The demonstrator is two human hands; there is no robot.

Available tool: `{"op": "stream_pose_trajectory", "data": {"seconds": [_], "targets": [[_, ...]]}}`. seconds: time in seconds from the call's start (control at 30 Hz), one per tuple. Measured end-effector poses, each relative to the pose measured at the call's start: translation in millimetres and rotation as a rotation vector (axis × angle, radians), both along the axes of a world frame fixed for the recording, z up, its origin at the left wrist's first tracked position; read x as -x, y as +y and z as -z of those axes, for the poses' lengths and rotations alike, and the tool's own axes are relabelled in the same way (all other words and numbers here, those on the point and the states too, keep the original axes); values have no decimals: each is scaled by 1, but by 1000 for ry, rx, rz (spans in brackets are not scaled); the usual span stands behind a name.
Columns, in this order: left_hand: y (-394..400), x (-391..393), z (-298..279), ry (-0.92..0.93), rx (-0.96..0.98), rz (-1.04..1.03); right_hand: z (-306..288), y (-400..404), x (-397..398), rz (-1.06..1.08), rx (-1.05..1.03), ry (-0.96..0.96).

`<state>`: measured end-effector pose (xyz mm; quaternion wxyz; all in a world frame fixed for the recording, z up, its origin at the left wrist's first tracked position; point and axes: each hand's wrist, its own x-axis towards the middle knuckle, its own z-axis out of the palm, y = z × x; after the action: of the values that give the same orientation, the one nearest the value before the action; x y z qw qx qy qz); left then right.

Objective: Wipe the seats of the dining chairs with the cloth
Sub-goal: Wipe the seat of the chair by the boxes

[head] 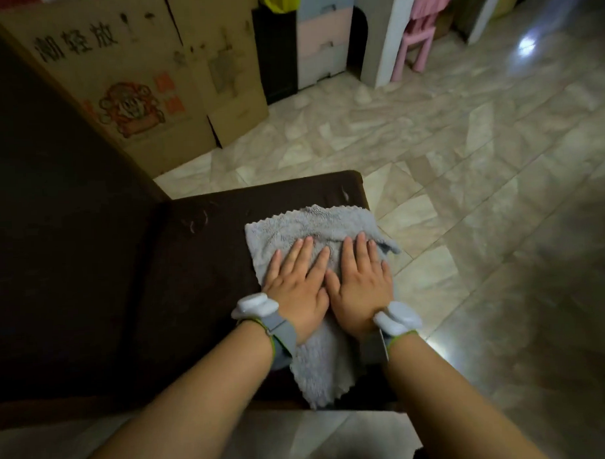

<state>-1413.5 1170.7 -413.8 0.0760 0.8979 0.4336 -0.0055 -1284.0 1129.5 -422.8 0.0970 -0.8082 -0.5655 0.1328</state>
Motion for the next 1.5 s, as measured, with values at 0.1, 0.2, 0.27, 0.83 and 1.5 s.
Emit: {"op": "stream_pose_trajectory", "data": {"seconds": [0.1,0.2,0.27,0.83,1.5], "targets": [[54,-22,4,8,-11,-19,7,54,-29,-32,-55,21],[112,-42,2,47,59,-23,6,110,-50,-52,-54,26],[145,-55,-1,90,111,-41,8,146,-63,-59,-64,35],[171,-86,-25,169,172,-36,0,187,-88,-236,-5,-80],[-155,15,32,79,-216,184,31,-204,14,64,-372,312]]}}
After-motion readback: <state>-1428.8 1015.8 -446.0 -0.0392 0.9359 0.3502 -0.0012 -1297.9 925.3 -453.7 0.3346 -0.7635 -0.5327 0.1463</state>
